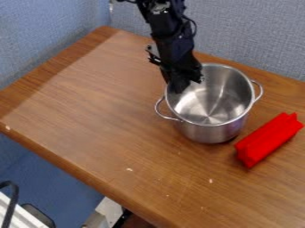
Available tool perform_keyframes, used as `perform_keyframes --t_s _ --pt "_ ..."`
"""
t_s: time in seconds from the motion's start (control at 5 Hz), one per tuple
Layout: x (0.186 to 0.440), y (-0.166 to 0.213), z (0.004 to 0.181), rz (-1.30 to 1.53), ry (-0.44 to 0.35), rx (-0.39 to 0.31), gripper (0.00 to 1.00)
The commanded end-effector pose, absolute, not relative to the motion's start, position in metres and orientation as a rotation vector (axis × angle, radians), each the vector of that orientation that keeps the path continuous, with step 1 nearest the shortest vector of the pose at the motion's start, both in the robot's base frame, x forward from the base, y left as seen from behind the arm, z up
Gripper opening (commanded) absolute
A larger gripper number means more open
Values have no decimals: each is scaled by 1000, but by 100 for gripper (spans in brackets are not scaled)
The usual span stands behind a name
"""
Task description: Move the red object from the metal pot to the table
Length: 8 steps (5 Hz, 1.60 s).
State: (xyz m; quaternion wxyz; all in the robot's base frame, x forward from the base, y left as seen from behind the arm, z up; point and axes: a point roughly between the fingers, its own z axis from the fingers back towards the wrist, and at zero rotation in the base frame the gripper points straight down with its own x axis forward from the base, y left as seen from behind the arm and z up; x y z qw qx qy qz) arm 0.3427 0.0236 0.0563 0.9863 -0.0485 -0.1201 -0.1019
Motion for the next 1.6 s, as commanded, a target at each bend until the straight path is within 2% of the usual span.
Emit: perform_keyframes --t_s 0.0,0.6,1.0,1.4 --pt "351 32 68 -185 -276 -97 0" --pt "350 37 63 -256 -245 -128 0" --pt "344 39 61 -346 -239 -177 0" --pt "342 43 66 -378 -251 -209 0"
